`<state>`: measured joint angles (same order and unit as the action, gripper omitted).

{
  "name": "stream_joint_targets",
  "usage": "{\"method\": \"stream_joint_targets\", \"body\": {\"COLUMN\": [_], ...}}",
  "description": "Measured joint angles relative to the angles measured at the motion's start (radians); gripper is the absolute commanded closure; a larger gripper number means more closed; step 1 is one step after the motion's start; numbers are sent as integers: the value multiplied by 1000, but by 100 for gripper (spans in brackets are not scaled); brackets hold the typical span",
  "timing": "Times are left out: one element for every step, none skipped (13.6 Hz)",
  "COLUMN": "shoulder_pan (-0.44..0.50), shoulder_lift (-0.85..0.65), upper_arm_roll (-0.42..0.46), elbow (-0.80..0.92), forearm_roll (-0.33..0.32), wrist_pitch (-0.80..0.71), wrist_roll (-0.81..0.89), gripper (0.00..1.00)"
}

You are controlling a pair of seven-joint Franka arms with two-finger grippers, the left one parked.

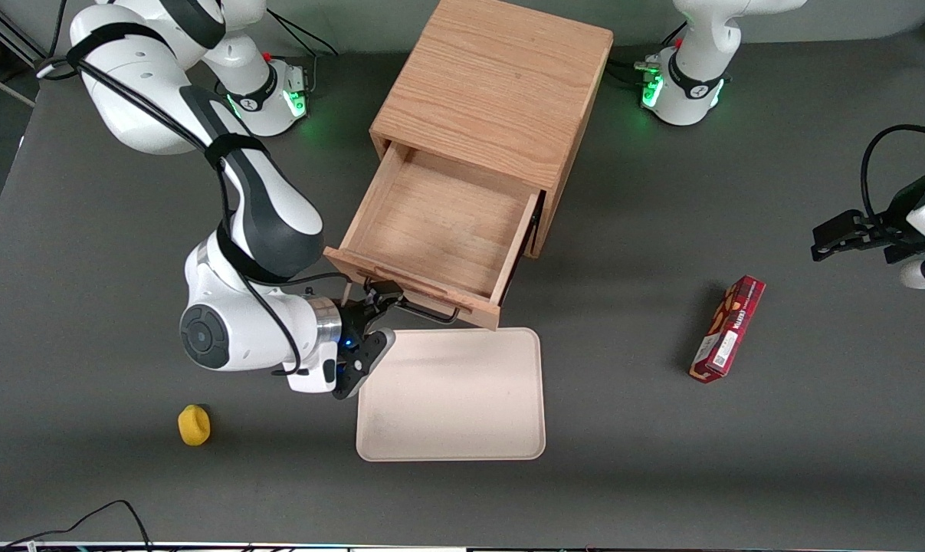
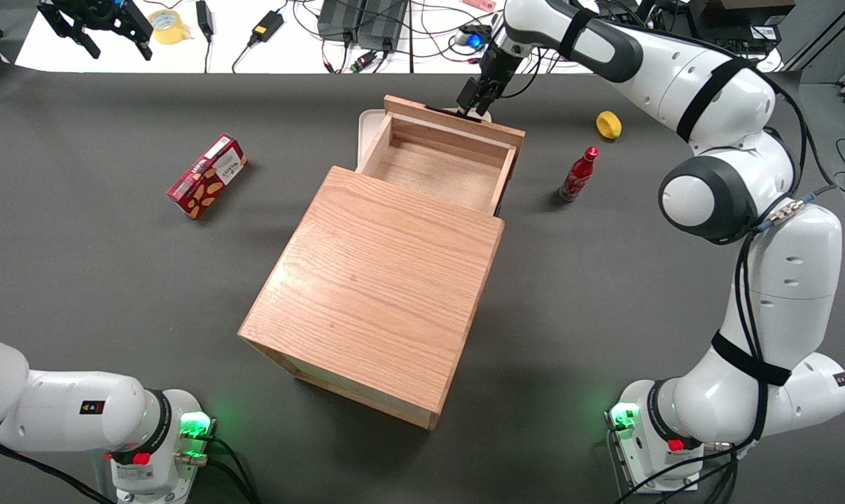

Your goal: Open upper drawer

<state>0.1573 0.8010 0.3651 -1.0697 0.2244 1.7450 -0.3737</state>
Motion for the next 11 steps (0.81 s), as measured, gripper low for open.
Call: {"method": "stream_joint_targets", "body": {"shoulder_pan": [0, -1, -2, -3, -5, -8, -10, -11, -12, -12, -12], "shoulder_lift": [10, 19, 24, 25, 23, 16, -3, -35, -76, -119, -162], "upper_arm_roll": [-7, -11, -14, -15, -15, -15, -16, -22, -27, -31, -32], "elbow": [18, 38, 53, 69, 93, 118, 142, 155, 157, 155, 149], "forearm_roll": [0, 0, 0, 0, -1, -2, -9, -25, -53, -80, -96], "wrist_pitch": [0, 0, -2, -13, -36, -57, -70, -81, -95, -123, -153], "wrist_roll": [-8, -13, -15, -16, -16, -16, -16, -14, -3, 33, 97], "gripper": [0, 0, 0, 0, 0, 0, 0, 0, 0, 0, 0]}}
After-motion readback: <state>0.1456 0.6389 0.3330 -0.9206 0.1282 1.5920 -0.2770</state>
